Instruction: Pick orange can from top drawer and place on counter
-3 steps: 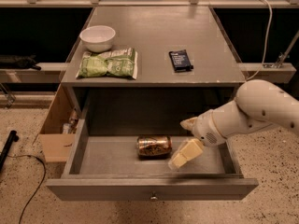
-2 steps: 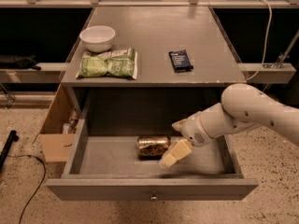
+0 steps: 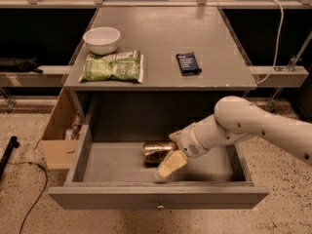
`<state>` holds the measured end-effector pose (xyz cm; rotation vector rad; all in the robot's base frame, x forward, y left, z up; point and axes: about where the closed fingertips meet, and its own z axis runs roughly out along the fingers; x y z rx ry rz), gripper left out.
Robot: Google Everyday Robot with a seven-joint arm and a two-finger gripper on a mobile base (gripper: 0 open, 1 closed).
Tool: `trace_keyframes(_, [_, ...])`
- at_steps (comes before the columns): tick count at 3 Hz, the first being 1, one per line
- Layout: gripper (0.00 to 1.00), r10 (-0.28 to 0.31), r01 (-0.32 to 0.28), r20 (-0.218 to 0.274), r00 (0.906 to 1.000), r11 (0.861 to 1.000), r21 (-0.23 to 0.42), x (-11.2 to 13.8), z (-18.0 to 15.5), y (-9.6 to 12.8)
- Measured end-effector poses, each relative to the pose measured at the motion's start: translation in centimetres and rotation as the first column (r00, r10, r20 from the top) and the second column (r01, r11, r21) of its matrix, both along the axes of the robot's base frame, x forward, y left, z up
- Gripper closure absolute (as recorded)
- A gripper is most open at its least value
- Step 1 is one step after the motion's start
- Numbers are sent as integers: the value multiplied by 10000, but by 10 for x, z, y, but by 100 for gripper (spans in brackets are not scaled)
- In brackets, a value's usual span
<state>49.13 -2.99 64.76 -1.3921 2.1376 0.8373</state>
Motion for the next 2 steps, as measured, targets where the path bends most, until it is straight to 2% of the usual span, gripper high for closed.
trace_keyframes(1, [0, -66, 80, 413, 9991, 9994, -331, -20, -17, 9])
trace_keyframes(2, [0, -66, 80, 413, 9991, 9994, -331, -20, -17, 9])
